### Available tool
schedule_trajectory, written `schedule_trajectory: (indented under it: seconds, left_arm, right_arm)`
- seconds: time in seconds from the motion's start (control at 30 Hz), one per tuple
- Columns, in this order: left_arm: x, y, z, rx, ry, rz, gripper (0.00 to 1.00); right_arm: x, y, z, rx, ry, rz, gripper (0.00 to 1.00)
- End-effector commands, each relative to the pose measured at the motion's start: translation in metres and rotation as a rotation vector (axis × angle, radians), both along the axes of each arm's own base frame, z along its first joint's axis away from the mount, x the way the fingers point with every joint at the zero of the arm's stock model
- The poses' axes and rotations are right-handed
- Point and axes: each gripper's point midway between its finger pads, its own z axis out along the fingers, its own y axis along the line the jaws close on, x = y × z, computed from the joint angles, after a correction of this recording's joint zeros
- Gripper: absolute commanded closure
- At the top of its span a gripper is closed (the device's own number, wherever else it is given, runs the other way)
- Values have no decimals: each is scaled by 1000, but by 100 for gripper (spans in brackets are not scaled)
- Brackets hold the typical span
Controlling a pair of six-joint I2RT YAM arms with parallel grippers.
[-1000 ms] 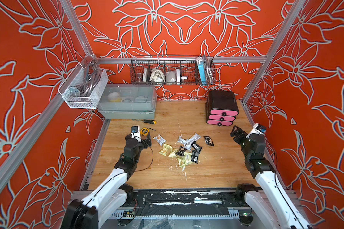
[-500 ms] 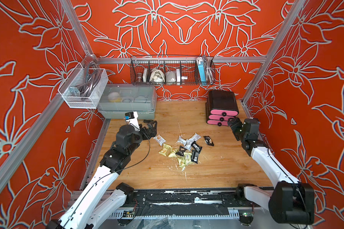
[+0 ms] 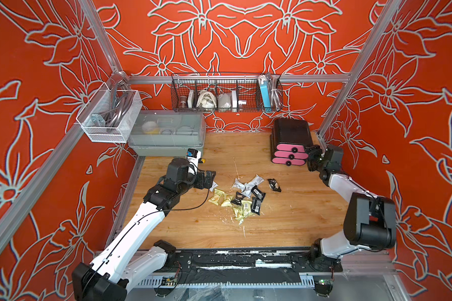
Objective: Place the cookies into the drawer by color
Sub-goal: Open the drawer in the storage box.
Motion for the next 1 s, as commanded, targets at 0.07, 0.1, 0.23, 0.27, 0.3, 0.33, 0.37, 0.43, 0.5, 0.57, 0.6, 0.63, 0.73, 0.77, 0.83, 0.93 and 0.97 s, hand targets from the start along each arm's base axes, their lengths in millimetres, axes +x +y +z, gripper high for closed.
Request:
schedule_trajectory:
  seconds: [0.07, 0.1, 0.23, 0.27, 0.3, 0.33, 0.37, 0.43, 0.5, 0.57, 0.6, 0.63, 0.73, 0.77, 0.83, 0.93, 0.97]
  left_arm:
    - [-3, -1, 10, -26, -38, -14, 2]
    - [-3, -1, 9, -25, -38, -11, 2]
    - [-2, 2, 7, -21, -31, 1, 2]
    - [-2, 3, 7, -21, -29, 4, 2]
    - [-1, 3, 7, -21, -27, 5, 2]
    - [-1, 4, 6, -22, -26, 8, 2]
    - [-1, 4, 7, -24, -28, 10, 2]
    - [-1, 6, 6, -28, -29, 16, 2]
    - [-1, 6, 6, -31, -29, 19, 2]
    - [-1, 7, 5, -32, -27, 21, 2]
    - [-1, 7, 5, -31, -27, 23, 2]
    - [-1, 7, 5, -31, -25, 23, 2]
    - [-2, 8, 4, -30, -26, 26, 2]
    - [-2, 8, 3, -29, -24, 25, 2]
    - [-2, 8, 3, -31, -24, 25, 2]
    - [-2, 9, 3, -32, -23, 28, 2]
    - [-2, 9, 3, -31, -23, 29, 2]
  right_arm:
    - [20, 15, 20, 74, -92, 86, 26]
    - [21, 15, 19, 72, -93, 89, 27]
    - [24, 20, 16, 82, -99, 111, 34]
    - [23, 21, 15, 88, -97, 114, 34]
    - [21, 22, 13, 94, -92, 113, 34]
    - [20, 23, 13, 92, -96, 114, 35]
    - [19, 25, 11, 92, -93, 116, 35]
    - [15, 29, 10, 96, -91, 122, 36]
    - [11, 31, 9, 96, -92, 117, 37]
    - [9, 33, 8, 90, -90, 108, 39]
    - [8, 35, 6, 94, -88, 109, 40]
    - [7, 37, 5, 100, -87, 111, 40]
    - [8, 35, 3, 99, -88, 97, 41]
    - [9, 35, 3, 99, -89, 96, 42]
    - [11, 36, 4, 103, -94, 95, 45]
    - [14, 38, 2, 115, -94, 94, 47]
    - [15, 38, 0, 116, -91, 91, 47]
